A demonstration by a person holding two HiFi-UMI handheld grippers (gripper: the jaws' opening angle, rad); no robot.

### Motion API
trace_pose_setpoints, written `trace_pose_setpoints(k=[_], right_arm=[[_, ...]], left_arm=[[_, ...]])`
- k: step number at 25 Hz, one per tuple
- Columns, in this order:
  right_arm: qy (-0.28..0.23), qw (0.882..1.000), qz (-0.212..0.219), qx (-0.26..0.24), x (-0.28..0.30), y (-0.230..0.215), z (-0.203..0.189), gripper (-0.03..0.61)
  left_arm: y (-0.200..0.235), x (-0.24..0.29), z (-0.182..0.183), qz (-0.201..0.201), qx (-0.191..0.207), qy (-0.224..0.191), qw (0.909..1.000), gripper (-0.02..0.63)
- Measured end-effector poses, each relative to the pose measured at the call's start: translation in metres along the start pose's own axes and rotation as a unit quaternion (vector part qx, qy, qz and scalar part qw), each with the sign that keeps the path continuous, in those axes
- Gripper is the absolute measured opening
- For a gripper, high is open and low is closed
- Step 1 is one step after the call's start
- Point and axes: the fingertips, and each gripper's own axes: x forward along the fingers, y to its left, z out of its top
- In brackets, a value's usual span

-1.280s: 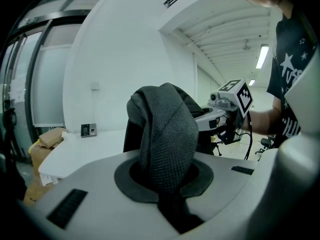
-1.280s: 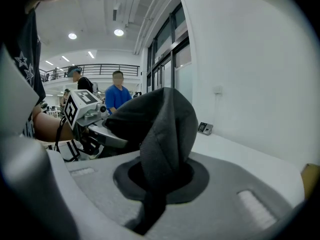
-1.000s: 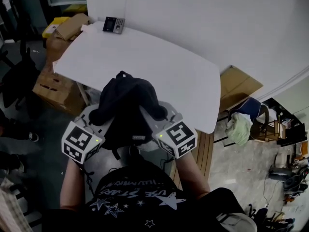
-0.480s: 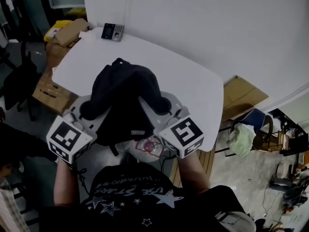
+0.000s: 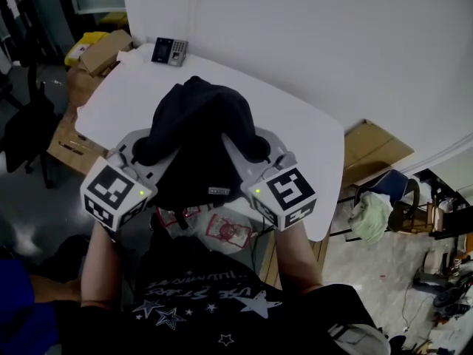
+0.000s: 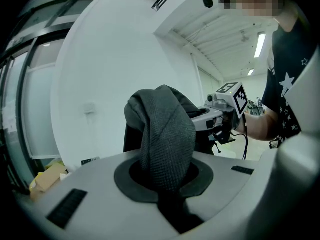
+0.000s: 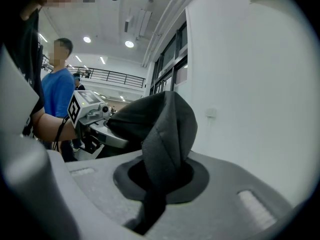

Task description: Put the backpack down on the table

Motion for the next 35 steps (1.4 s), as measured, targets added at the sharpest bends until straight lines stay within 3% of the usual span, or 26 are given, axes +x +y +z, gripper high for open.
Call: trace_pose_setpoints(k=[7, 15, 25, 35], right_arm=[[0.024, 0.999, -0.027, 0.001, 0.035, -0.015, -0.015, 0.026], [0.033, 0.997, -0.07, 0.011, 0.111, -0.055, -0.01, 0.026], [0.051, 0.993, -0.106, -0.006, 0.199, -0.089, -0.007, 0.026], [0.068, 0.989, -0.132, -0.004, 0.229, -0.099, -0.015, 0.026]], left_arm=[[0.034, 0.022, -0.021, -0.039, -0.009, 0.001, 0.9992, 0.054], [0.121, 0.057, -0.03, -0.081, -0.003, -0.01, 0.9967, 0.054], [0.213, 0.087, -0.048, -0.099, 0.007, -0.026, 0.9947, 0.054], [0.242, 0.1, -0.063, -0.13, 0.001, -0.039, 0.9908, 0.055]])
